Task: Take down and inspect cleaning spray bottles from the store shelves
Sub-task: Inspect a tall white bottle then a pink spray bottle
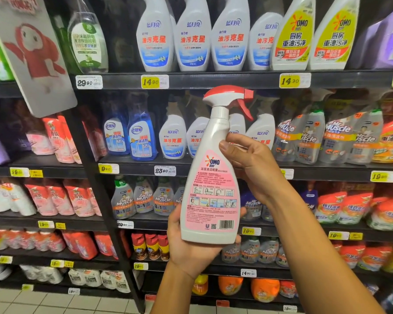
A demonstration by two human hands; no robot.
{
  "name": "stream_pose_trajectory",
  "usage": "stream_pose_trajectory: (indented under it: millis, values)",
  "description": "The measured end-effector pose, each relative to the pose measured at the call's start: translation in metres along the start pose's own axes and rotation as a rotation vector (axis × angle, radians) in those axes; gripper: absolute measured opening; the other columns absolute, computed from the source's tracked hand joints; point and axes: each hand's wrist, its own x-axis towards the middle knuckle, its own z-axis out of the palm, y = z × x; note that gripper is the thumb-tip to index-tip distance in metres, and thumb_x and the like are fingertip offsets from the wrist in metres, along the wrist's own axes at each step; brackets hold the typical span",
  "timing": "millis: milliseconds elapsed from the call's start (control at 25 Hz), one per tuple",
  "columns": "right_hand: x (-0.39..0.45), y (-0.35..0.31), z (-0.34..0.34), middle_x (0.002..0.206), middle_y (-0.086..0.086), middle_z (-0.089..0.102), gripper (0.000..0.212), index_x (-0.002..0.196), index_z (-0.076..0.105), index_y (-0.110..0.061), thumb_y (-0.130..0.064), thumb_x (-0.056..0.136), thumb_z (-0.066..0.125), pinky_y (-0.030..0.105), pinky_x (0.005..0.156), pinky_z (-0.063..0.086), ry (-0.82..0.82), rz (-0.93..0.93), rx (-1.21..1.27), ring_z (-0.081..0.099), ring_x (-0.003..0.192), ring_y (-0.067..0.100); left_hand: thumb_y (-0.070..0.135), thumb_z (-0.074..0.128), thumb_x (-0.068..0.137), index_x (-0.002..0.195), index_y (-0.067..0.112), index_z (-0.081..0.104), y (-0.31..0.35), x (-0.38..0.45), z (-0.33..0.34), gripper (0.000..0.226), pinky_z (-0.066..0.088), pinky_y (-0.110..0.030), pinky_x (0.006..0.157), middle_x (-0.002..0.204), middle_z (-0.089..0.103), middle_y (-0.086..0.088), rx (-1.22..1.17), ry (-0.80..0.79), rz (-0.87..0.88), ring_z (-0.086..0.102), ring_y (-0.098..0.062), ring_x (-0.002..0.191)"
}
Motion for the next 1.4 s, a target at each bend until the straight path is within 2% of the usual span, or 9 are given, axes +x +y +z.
stream_pose_trajectory:
  millis: [200, 320, 520, 720, 840, 1000, 1120, 1240, 1400]
  values:
    - [0.002, 0.006, -0.001, 0.104, 0.004, 0.075, 0.032, 0.126, 0.066, -0.016, -0.024, 0.094, 0.063, 0.024, 0.068, 0.056, 0.0, -0.006, 0.0, 0.072, 0.089, 0.017, 0.053, 0.075, 0.073, 0.131, 0.018, 0.061, 0.008, -0.002, 0.001, 0.069, 0.053, -0.056, 0.085, 0.133, 0.061, -0.017, 0.305, 0.184, 0.22, 0.058, -0.04, 0.12]
    - [0.003, 0.007, 0.003, 0.103, 0.007, 0.075, 0.022, 0.109, 0.072, -0.019, -0.033, 0.098, 0.058, 0.025, 0.072, 0.059, 0.027, -0.033, -0.102, 0.071, 0.095, 0.019, 0.054, 0.083, 0.063, 0.137, 0.019, 0.053, 0.008, 0.001, 0.009, 0.087, 0.055, -0.044, 0.093, 0.131, 0.063, -0.009, 0.656, 0.331, 0.336, 0.061, -0.026, 0.12]
    - [0.006, 0.0, 0.003, 0.088, 0.004, 0.077, 0.034, 0.097, 0.074, -0.012, -0.045, 0.086, 0.071, 0.022, 0.061, 0.056, 0.087, -0.047, -0.18, 0.072, 0.074, 0.013, 0.04, 0.081, 0.065, 0.139, 0.035, 0.044, 0.008, 0.003, 0.017, 0.083, 0.05, -0.03, 0.101, 0.144, 0.052, 0.011, 1.081, 0.431, 0.408, 0.053, -0.008, 0.128]
    - [0.007, -0.006, -0.004, 0.092, 0.013, 0.074, 0.033, 0.097, 0.075, -0.009, -0.039, 0.084, 0.072, 0.036, 0.073, 0.057, 0.123, -0.052, -0.039, 0.07, 0.081, 0.025, 0.049, 0.084, 0.064, 0.138, 0.032, 0.045, 0.02, 0.0, 0.02, 0.086, 0.054, -0.022, 0.086, 0.13, 0.062, 0.016, 0.956, 0.398, 0.409, 0.06, -0.007, 0.119]
    - [0.006, -0.01, -0.01, 0.109, 0.027, 0.063, 0.054, 0.117, 0.064, 0.004, -0.034, 0.08, 0.069, 0.057, 0.099, 0.047, 0.08, -0.017, 0.219, 0.06, 0.099, 0.04, 0.039, 0.072, 0.077, 0.125, 0.021, 0.062, 0.028, -0.003, 0.021, 0.052, 0.057, -0.027, 0.074, 0.114, 0.071, -0.004, 0.766, 0.438, 0.342, 0.068, -0.017, 0.104]
    - [0.005, -0.013, -0.012, 0.119, 0.027, 0.054, 0.069, 0.136, 0.048, 0.008, -0.037, 0.085, 0.061, 0.062, 0.108, 0.035, 0.023, -0.027, 0.317, 0.05, 0.109, 0.043, 0.037, 0.068, 0.08, 0.109, 0.022, 0.073, 0.024, -0.003, 0.027, 0.032, 0.057, -0.027, 0.076, 0.11, 0.074, -0.008, 0.837, 0.351, 0.254, 0.07, -0.02, 0.103]
    - [0.006, -0.01, -0.017, 0.112, 0.03, 0.059, 0.053, 0.132, 0.053, 0.002, -0.038, 0.098, 0.051, 0.06, 0.101, 0.044, 0.083, -0.036, 0.176, 0.057, 0.102, 0.041, 0.038, 0.072, 0.083, 0.113, 0.019, 0.071, 0.022, -0.001, 0.032, 0.035, 0.057, -0.027, 0.08, 0.113, 0.073, -0.011, 0.902, 0.35, 0.302, 0.069, -0.024, 0.106]
    - [0.005, -0.008, -0.02, 0.088, 0.01, 0.073, 0.041, 0.104, 0.066, -0.017, -0.051, 0.099, 0.044, 0.038, 0.075, 0.059, 0.091, -0.083, -0.124, 0.072, 0.082, 0.022, 0.031, 0.071, 0.085, 0.118, 0.013, 0.067, 0.02, -0.001, 0.033, 0.038, 0.057, -0.028, 0.081, 0.114, 0.073, -0.012, 0.939, 0.372, 0.336, 0.069, -0.028, 0.107]
    - [0.007, -0.001, -0.026, 0.08, -0.002, 0.074, 0.035, 0.098, 0.065, -0.016, -0.048, 0.098, 0.051, 0.02, 0.06, 0.054, 0.051, -0.108, -0.237, 0.072, 0.075, 0.011, 0.021, 0.071, 0.081, 0.117, 0.018, 0.067, 0.015, -0.001, 0.039, 0.037, 0.058, -0.026, 0.079, 0.109, 0.075, -0.008, 0.994, 0.419, 0.393, 0.071, -0.025, 0.103]
